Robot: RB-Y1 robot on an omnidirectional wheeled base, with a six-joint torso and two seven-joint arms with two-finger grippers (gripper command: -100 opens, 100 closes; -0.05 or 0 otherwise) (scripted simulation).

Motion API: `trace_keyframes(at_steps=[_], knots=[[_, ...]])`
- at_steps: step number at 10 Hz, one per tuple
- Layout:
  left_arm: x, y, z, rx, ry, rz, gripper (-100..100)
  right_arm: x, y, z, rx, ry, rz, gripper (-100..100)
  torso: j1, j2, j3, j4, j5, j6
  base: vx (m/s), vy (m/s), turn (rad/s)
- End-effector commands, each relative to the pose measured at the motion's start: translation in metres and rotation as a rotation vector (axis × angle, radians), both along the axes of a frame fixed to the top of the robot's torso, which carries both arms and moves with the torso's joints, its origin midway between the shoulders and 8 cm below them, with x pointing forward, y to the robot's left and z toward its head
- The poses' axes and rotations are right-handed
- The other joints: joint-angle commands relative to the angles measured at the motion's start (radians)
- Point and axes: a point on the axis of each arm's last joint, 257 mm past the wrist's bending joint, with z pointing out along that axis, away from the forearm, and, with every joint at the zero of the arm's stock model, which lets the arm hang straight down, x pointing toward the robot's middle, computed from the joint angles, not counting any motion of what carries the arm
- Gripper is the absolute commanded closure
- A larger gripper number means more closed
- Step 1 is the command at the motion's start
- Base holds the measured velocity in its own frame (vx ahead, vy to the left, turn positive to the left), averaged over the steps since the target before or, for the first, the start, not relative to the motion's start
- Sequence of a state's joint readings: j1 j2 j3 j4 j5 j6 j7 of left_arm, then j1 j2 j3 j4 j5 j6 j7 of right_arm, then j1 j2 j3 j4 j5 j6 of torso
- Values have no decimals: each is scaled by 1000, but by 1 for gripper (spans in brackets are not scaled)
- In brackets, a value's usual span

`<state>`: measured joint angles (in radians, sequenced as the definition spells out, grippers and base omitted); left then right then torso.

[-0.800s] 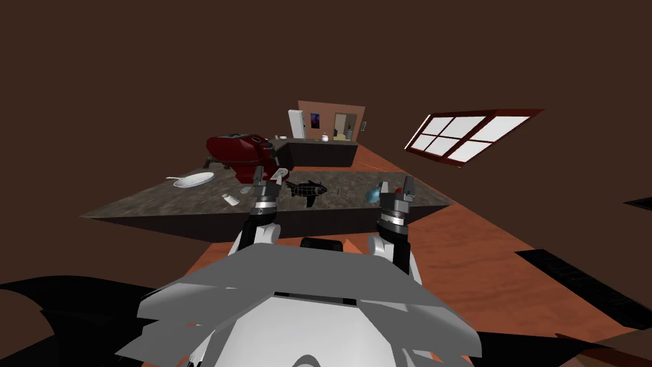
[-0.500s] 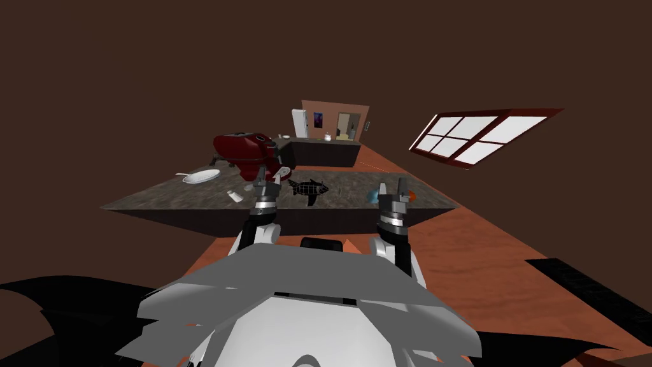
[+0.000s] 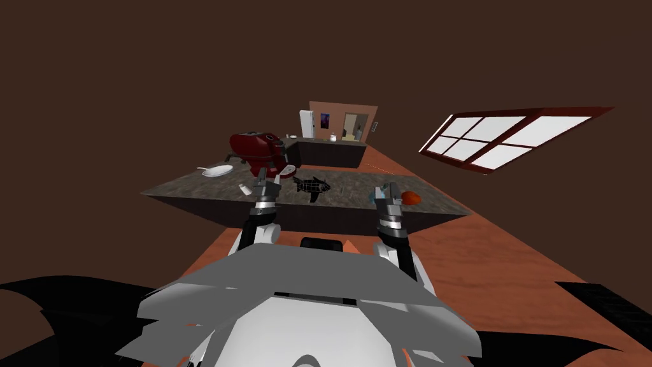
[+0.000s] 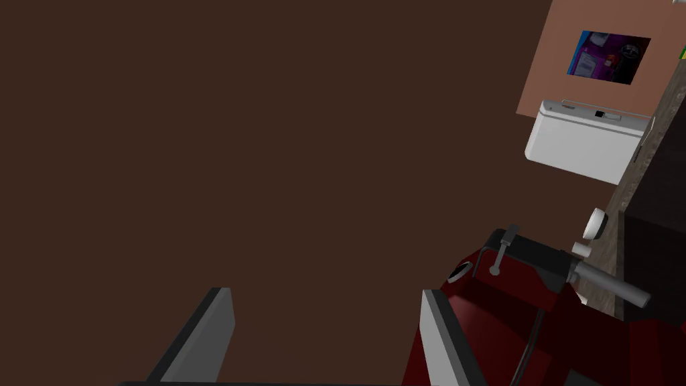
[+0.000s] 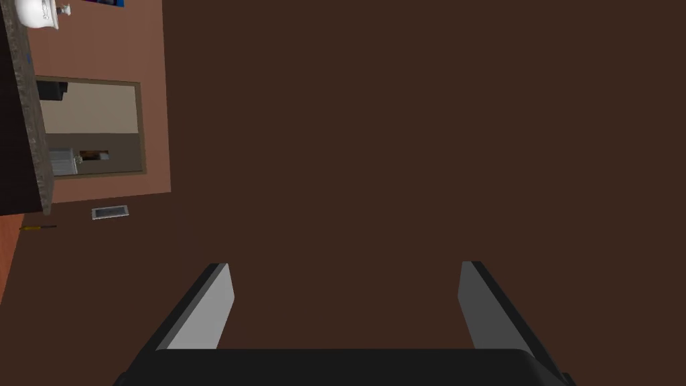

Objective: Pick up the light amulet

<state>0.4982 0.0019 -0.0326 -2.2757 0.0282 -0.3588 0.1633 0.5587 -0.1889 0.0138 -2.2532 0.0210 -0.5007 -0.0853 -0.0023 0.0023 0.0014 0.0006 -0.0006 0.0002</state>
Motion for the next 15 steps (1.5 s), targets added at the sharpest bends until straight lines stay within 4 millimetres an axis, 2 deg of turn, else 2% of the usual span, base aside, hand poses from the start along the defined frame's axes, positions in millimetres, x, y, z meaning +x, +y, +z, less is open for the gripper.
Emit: trace_keyframes(at_steps=[1,2,3,4,5,6,7,8,9,10,11,12,13,14,15], knots=[[0,0,0,0,0,0,0,-1,2,-13,-32,33,25,-100,0,0,0,0,0,0,-37,-40,174],[0,0,0,0,0,0,0,-2,2,-25,-49,63,39,-100,-1,0,0,0,0,0,-77,-68,299],[0,0,0,0,0,0,0,-2,5,-26,-69,68,52,-100,-3,2,1,0,-1,-1,-67,-51,103],[0,0,0,0,0,0,0,-3,5,-39,-89,102,68,-100,-2,2,1,0,0,0,-67,-30,165],[0,0,0,0,0,0,0,-3,6,-40,-103,106,76,-100,-1,2,1,0,0,0,-55,-23,104],[0,0,0,0,0,0,0,-5,6,-55,-125,144,93,-100,0,1,1,0,0,0,-62,-33,234],[0,0,0,0,0,0,0,-6,7,-55,-139,147,101,-100,-1,1,1,0,0,0,-44,-34,112],[0,0,0,0,0,0,0,-9,6,-71,-160,188,117,-100,-1,0,0,0,0,0,-41,-32,224],[0,0,0,0,0,0,0,-9,7,-72,-176,192,127,-100,-1,0,0,0,0,0,-38,-33,114],[0,0,0,0,0,0,0,-13,5,-89,-198,237,143,-100,-1,0,0,0,0,0,-56,-26,210],[0,0,0,0,0,0,0,-13,6,-90,-215,242,153,-100,-1,0,0,0,0,0,-55,-29,149],[0,0,0,0,0,0,0,-19,2,-108,-236,289,167,-100,-1,0,0,0,0,0,-60,-27,257],[0,0,0,0,0,0,0,-19,3,-109,-256,294,180,-100,-1,1,0,0,0,0,-52,-28,120],[0,0,0,0,0,0,0,-25,-2,-128,-274,344,191,-100,-1,0,0,0,0,0,-59,-28,280],[0,0,0,0,0,0,0,-26,-1,-129,-296,350,204,-100,-1,1,0,0,0,0,-44,-27,130]])
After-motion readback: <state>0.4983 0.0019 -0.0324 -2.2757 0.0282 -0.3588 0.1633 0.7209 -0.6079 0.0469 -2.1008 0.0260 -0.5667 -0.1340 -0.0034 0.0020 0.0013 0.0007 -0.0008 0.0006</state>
